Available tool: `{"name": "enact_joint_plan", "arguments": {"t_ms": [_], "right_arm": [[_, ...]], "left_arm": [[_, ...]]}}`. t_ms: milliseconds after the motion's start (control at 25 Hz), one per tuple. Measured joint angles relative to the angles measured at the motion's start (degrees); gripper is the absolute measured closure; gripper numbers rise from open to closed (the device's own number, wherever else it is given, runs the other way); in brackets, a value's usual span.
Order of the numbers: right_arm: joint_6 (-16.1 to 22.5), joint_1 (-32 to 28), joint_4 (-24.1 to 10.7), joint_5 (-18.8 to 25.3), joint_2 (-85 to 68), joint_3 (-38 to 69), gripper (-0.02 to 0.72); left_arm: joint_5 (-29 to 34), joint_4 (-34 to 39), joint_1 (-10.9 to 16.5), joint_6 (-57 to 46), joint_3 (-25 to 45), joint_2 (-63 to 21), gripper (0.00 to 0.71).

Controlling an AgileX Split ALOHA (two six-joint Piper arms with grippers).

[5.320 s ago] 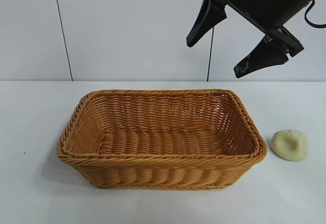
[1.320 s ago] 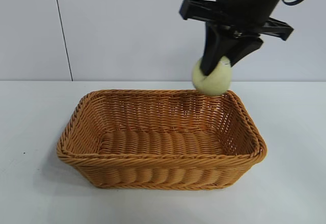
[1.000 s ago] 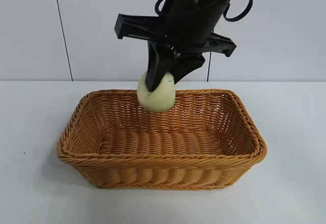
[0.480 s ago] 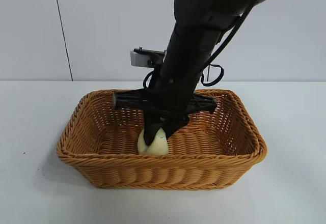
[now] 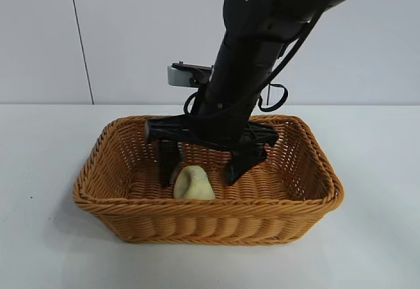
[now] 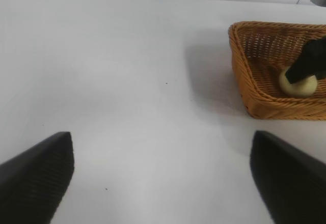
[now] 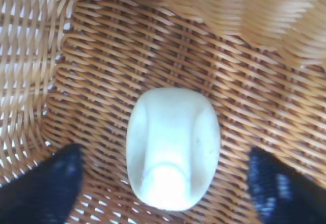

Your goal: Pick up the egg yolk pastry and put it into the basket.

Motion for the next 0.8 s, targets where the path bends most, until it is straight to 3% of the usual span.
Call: {"name": "enact_joint_plan", "arguments": {"t_ms": [120,240,560,800], "right_arm": [[0.00,0.00,-3.71,8.84,-0.26,-7.61,0.010],[0.00,-0.29,-7.56,13.48,-0.31,-13.74,0.010],[0.17,-4.39,-9.08,14.30,-0.31,-18.27,0.010],[-0.29,-13.78,-10.26,14.42,-0.31,-18.27,0.010]], "left_arm": [[0.00,0.00,0.00,0.00,0.00,0.00,0.021],[0.00,0.00,0.00,0.00,0.00,0.00,0.021],[0.00,0.00,0.00,0.00,0.00,0.00,0.021],[0.00,0.00,0.00,0.00,0.00,0.00,0.021]]}}
